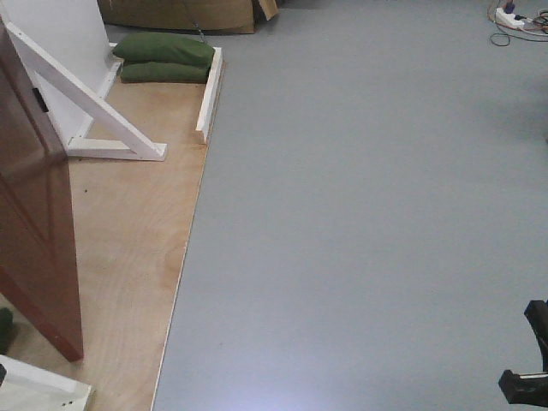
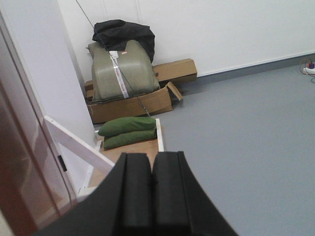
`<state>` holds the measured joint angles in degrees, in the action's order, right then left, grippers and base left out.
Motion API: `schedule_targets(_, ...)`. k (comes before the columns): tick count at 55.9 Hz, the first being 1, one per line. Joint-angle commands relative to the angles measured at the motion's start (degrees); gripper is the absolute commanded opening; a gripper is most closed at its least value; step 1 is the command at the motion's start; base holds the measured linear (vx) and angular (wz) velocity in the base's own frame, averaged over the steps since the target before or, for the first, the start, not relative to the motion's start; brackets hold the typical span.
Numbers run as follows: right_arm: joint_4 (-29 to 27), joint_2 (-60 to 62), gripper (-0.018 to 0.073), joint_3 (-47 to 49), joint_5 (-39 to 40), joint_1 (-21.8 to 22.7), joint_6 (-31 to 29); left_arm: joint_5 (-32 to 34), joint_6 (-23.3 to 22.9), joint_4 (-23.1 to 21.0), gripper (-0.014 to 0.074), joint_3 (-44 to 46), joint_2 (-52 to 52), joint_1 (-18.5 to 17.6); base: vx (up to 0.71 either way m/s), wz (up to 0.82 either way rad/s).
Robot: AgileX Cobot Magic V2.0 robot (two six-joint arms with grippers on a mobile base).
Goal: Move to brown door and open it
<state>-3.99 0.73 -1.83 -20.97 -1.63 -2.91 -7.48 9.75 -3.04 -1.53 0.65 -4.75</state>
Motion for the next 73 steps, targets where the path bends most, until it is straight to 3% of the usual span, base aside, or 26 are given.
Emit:
schedule_targets(1,0.20,0.32,0.0000,-0.25,4.38,0.07,-0.36,4.36,-0.17,-0.64,-0.0006,0.99,0.78,-0.26,0.37,-0.06)
schedule_targets(73,0.20,0.32,0.0000,-0.25,4.38,0.07,-0.36,4.41,-0.17,-0.64,-0.0006,0.99,0.78,-0.28,0.29,-0.05)
